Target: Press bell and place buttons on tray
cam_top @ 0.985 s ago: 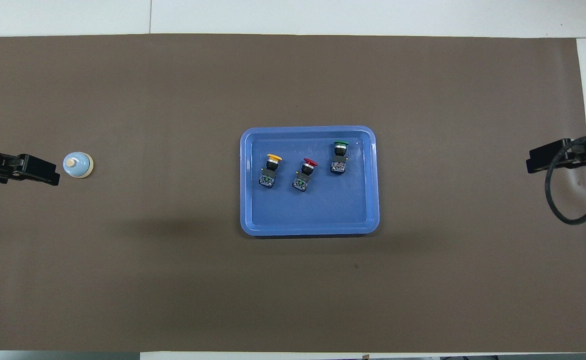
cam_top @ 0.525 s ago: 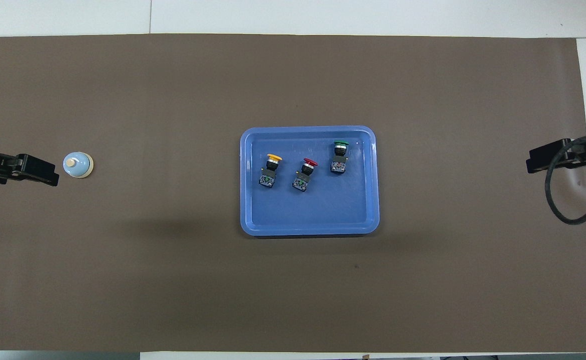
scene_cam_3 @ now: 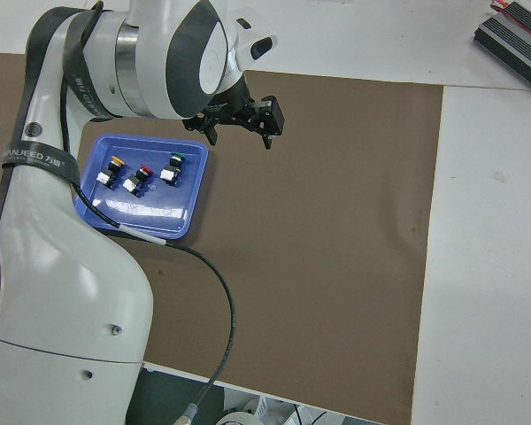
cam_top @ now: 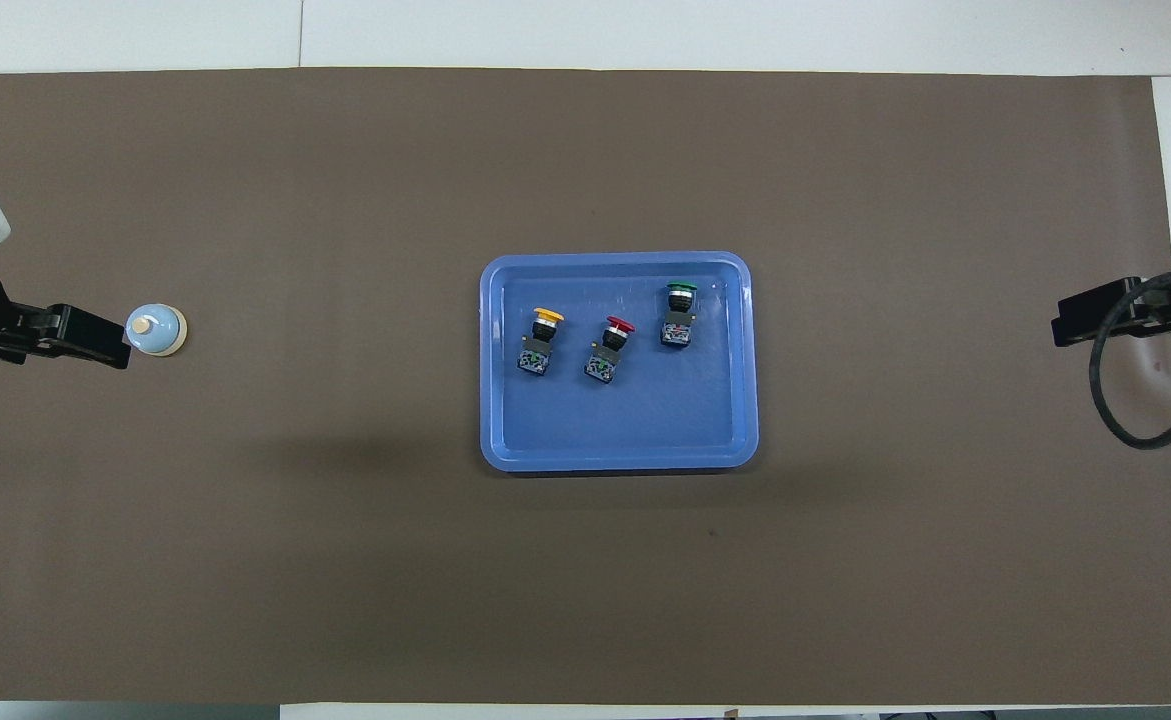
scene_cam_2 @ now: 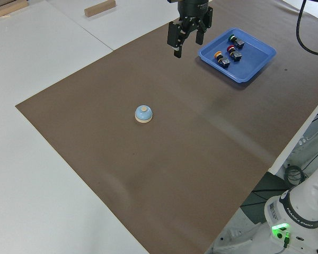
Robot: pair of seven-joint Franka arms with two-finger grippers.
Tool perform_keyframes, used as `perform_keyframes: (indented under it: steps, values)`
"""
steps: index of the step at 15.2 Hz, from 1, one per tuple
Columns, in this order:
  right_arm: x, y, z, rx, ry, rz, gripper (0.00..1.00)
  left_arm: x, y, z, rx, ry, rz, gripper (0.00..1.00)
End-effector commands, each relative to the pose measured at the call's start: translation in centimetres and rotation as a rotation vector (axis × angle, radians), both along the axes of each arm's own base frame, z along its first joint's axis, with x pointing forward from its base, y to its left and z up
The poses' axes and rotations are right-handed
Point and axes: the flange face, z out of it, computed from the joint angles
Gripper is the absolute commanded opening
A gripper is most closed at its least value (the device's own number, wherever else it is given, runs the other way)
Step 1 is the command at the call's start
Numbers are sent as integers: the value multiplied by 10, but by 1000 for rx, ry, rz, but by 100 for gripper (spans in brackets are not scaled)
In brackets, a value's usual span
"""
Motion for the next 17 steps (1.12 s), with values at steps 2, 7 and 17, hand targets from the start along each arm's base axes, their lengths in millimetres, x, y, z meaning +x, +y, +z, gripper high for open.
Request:
perform_keyframes:
  steps: [2, 7, 17]
  values:
    - [-8, -4, 2, -13, 6, -3, 100, 5, -15, 7, 9, 7, 24, 100]
    - [-8, -5, 2, -13, 6, -5, 100, 10, -15, 11, 8, -34, 23, 100]
    - [-8, -5, 2, -13, 6, -5, 100, 12, -15, 12, 5, -54, 26, 100]
